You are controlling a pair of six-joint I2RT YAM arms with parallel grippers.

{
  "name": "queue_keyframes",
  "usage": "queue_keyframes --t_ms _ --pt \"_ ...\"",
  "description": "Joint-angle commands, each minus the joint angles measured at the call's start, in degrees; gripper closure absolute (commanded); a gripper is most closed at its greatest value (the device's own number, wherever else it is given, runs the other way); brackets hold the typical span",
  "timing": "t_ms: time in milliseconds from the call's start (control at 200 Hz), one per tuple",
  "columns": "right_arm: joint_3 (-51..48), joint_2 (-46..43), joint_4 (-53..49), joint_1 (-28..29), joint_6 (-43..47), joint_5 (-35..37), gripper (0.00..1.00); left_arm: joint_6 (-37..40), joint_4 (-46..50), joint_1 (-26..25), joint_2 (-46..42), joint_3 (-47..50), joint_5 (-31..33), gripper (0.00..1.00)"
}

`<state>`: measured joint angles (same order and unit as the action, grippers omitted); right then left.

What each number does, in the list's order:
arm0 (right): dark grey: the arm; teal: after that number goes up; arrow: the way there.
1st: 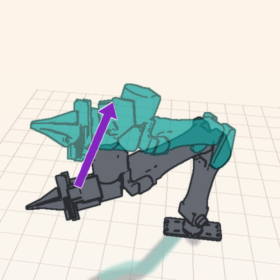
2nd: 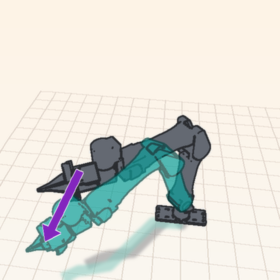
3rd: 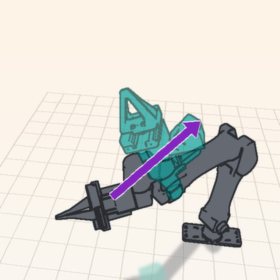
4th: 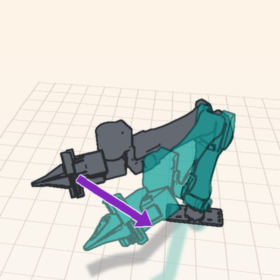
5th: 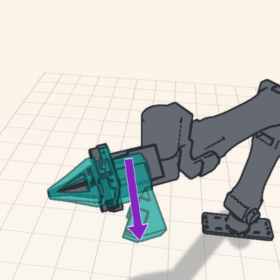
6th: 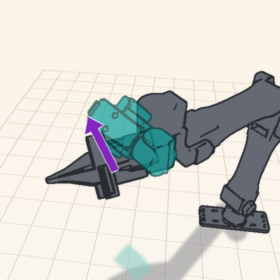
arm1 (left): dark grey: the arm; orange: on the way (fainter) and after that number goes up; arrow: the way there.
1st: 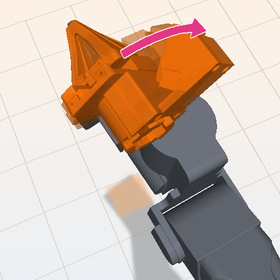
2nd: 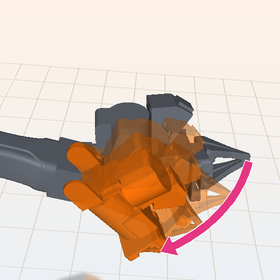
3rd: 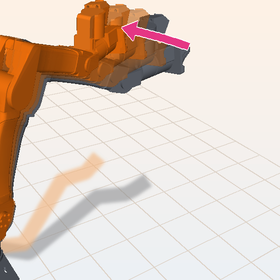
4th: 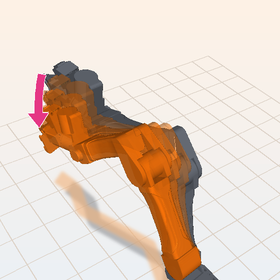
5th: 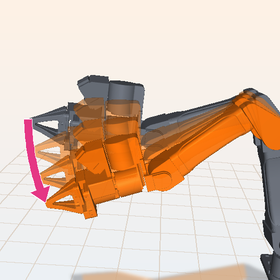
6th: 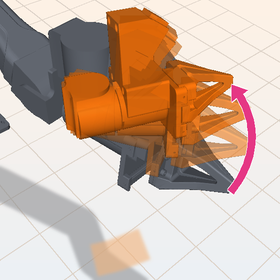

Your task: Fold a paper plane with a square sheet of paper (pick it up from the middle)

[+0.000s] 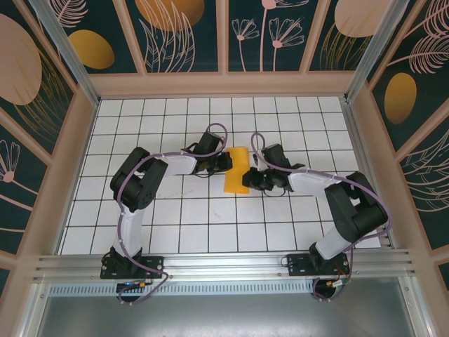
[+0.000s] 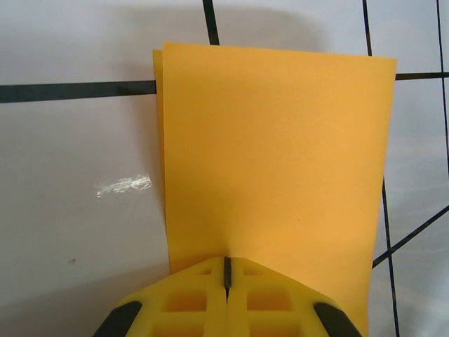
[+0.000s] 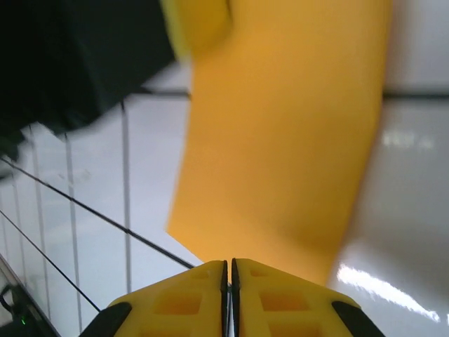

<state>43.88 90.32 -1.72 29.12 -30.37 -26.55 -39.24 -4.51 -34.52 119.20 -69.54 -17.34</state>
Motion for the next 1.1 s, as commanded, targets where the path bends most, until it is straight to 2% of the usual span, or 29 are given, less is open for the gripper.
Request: queue_keyframes --t_ms 0,375,510,801,986,1096 --pt "4.3 1.4 2.2 -2.4 0.5 4.6 0.89 0.2 6.2 0.4 5.0 3.0 6.8 1.0" --pt "16.3 17.3 6.9 -4.8 -0.4 1.7 0.9 0.6 7.4 0.5 5.3 2.0 6.6 1.0" --pt "18.2 20.3 5.9 -5.3 -1.2 4.1 0.9 1.0 8.1 0.4 5.2 2.1 7.2 1.0" --pt "15.6 22.4 5.6 -7.7 -3.1 7.5 0.9 1.2 8.4 0.4 5.5 2.7 7.4 1.0" --pt "17.7 19.6 5.7 -7.8 -3.6 3.6 0.9 1.3 8.2 0.5 5.4 2.9 7.6 1.0" --pt "19.8 19.4 5.1 -7.6 -3.3 4.0 0.89 1.2 8.2 0.5 5.2 2.9 7.6 1.0"
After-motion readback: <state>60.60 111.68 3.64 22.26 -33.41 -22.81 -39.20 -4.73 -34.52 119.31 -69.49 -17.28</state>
